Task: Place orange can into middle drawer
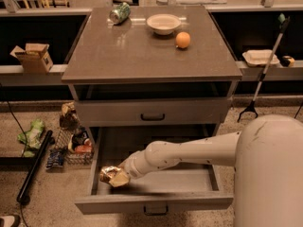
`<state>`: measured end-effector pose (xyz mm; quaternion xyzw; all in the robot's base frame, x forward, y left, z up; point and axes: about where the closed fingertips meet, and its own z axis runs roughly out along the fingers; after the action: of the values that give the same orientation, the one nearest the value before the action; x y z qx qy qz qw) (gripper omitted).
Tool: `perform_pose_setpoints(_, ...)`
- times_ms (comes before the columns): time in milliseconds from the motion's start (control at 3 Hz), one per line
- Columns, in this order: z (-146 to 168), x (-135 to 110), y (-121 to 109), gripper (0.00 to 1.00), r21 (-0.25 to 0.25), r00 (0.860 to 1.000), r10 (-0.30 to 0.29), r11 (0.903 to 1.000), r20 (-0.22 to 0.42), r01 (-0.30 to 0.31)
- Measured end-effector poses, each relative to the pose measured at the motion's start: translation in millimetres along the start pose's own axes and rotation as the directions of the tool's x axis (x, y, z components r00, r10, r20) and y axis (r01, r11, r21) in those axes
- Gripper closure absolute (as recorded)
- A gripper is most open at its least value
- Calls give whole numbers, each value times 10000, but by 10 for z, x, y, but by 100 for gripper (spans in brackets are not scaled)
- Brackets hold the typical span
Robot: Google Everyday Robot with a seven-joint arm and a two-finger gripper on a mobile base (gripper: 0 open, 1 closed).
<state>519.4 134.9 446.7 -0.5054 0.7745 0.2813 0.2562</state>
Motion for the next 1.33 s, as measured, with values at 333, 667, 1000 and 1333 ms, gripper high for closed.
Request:
perform_pose_setpoints(333,107,-4,-5,59,-123,9996,212,9997,192,-210)
perform_pose_setpoints(667,140,-25,-19,36,-267,9988,270,9993,412,-259)
perform_pose_setpoints(1000,126,-63,-34,12,-407,9974,238,9989,675,-211)
perform_pose_setpoints(1333,27,-124,-85,0,-685,9915,326,9974,1258,-241)
